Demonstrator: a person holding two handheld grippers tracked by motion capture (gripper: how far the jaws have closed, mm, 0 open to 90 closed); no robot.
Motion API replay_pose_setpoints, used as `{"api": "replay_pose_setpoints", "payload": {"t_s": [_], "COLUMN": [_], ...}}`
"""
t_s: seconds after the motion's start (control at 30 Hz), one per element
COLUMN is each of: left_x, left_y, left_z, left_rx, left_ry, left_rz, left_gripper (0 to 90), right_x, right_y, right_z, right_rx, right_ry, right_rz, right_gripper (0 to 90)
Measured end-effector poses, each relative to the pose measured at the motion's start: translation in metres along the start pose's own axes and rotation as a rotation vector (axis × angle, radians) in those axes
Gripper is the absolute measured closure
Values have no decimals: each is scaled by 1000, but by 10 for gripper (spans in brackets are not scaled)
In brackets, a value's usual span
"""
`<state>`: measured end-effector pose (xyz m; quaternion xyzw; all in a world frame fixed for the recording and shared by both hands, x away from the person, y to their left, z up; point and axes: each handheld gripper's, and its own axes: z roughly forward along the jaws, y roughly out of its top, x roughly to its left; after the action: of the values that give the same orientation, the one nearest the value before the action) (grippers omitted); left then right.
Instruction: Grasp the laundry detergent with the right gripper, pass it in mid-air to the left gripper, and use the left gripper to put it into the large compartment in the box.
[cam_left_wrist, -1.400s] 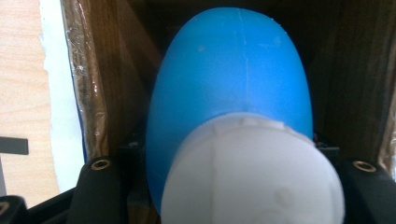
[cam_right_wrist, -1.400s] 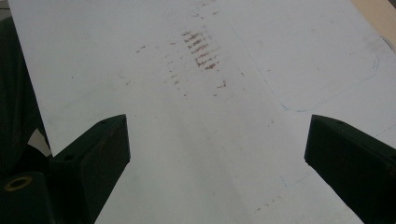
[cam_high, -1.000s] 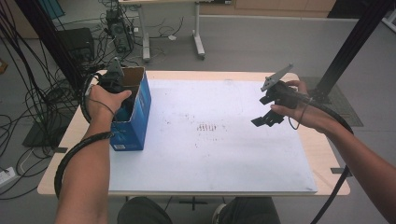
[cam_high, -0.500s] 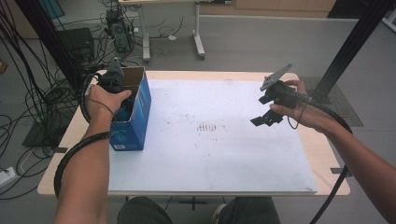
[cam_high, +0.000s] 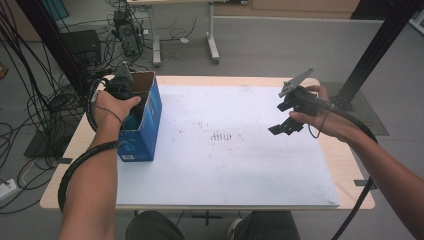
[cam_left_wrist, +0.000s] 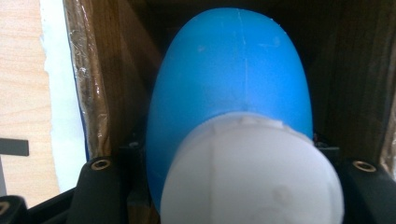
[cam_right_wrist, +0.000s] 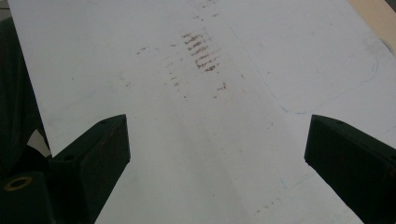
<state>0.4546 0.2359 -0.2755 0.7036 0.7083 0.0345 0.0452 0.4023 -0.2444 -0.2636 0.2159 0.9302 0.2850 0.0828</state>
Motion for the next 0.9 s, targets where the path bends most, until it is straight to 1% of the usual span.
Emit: {"api": "replay_pose_setpoints", "payload": {"t_s": [0.9], "left_x": [-1], "left_y": [-1], "left_z": [0], "left_rx": [-7], "left_ry": [2], "left_rz": [3], "left_gripper": [372], "right_x": [0], "right_y": [0], "right_z": [1], "right_rx": [-6], "right_ry": [7], "right_rz": [0], "right_gripper": [68]}}
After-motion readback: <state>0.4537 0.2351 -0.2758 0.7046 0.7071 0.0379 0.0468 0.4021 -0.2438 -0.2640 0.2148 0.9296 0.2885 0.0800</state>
